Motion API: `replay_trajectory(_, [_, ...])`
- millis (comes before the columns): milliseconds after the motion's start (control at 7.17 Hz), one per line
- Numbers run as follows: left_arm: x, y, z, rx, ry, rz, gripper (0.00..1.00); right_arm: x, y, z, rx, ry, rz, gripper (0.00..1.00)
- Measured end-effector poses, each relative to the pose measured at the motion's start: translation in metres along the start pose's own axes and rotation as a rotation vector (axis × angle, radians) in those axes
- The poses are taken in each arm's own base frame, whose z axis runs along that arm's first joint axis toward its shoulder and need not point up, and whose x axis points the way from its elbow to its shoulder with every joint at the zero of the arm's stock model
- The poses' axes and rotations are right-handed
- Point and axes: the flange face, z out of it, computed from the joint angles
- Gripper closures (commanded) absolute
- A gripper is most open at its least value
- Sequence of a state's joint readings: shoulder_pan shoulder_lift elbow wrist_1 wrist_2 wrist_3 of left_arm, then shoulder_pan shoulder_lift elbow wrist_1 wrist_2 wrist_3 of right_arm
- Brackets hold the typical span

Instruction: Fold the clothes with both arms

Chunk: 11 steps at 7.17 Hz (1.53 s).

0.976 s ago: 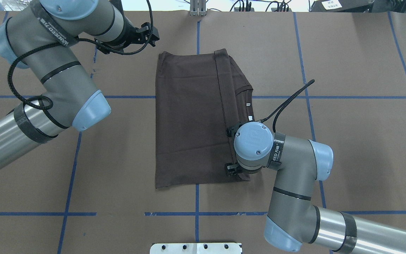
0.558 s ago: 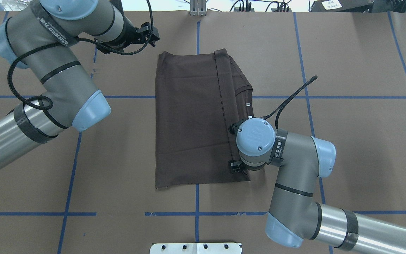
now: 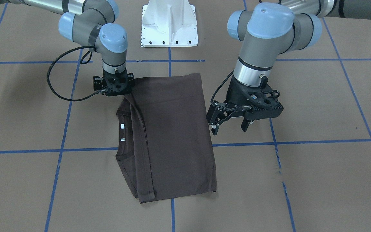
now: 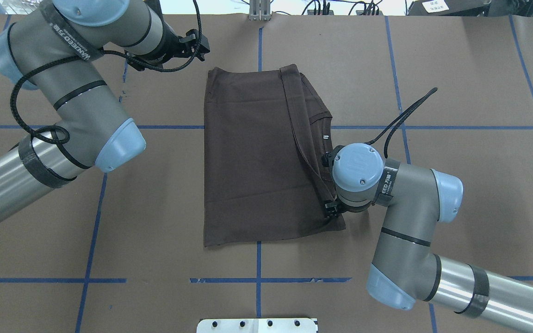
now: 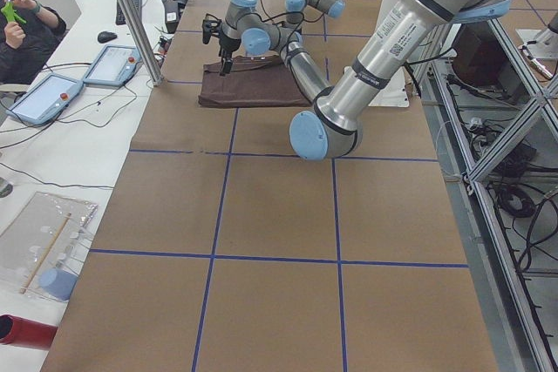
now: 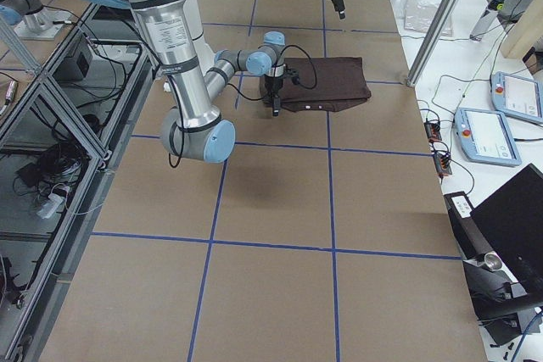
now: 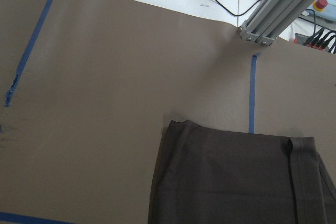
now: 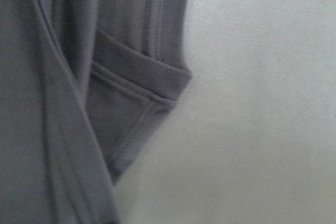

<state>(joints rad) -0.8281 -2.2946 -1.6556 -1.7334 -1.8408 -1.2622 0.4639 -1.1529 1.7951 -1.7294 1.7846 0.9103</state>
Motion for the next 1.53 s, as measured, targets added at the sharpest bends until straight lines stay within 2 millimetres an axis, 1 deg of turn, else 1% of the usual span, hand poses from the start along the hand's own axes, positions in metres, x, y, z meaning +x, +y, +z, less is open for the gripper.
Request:
replay_trajectory(139, [0.0, 0.0, 0.0, 0.0, 0.0, 0.0, 0.0, 0.022, 0.002, -0.002, 0.007, 0.005, -0.013, 0.0])
replay_trajectory(279, [0.0, 0.001, 0.0, -0.001, 0.0, 0.0, 0.0, 0.035, -0.002, -0.018, 0.023, -0.017, -0.016, 0.0])
replay_trajectory(418, [0.0, 0.001, 0.0, -0.001, 0.0, 0.001, 0.0, 0.035, -0.013, -0.041, 0.044, -0.058, -0.01, 0.0])
replay_trajectory(558, [0.0, 0.001, 0.0, -0.001, -0.001, 0.002, 0.0, 0.024, -0.032, -0.067, 0.074, -0.1, -0.006, 0.0])
replay_trajectory(697, [-0.001, 0.001, 0.001, -0.002, -0.002, 0.005, 0.0, 0.004, -0.054, -0.081, 0.093, -0.122, -0.004, 0.0])
replay_trajectory(837, [-0.002, 0.001, 0.002, -0.003, -0.003, 0.007, 0.0, -0.018, -0.08, -0.08, 0.108, -0.137, -0.004, 0.0])
replay_trajectory(976, [-0.003, 0.001, 0.002, -0.004, -0.004, 0.009, 0.0, -0.034, -0.101, -0.065, 0.125, -0.156, -0.005, 0.0])
replay_trajectory(1116, [-0.003, 0.001, 0.002, -0.004, -0.004, 0.009, 0.0, -0.039, -0.111, -0.048, 0.13, -0.166, -0.007, 0.0])
replay_trajectory(1255, [-0.004, 0.001, 0.002, -0.003, -0.004, 0.009, 0.0, -0.039, -0.112, -0.034, 0.112, -0.168, -0.006, 0.0])
replay_trajectory(1534, [-0.004, 0.001, 0.002, -0.002, -0.004, 0.009, 0.0, -0.037, -0.107, -0.02, 0.04, -0.174, 0.001, 0.0])
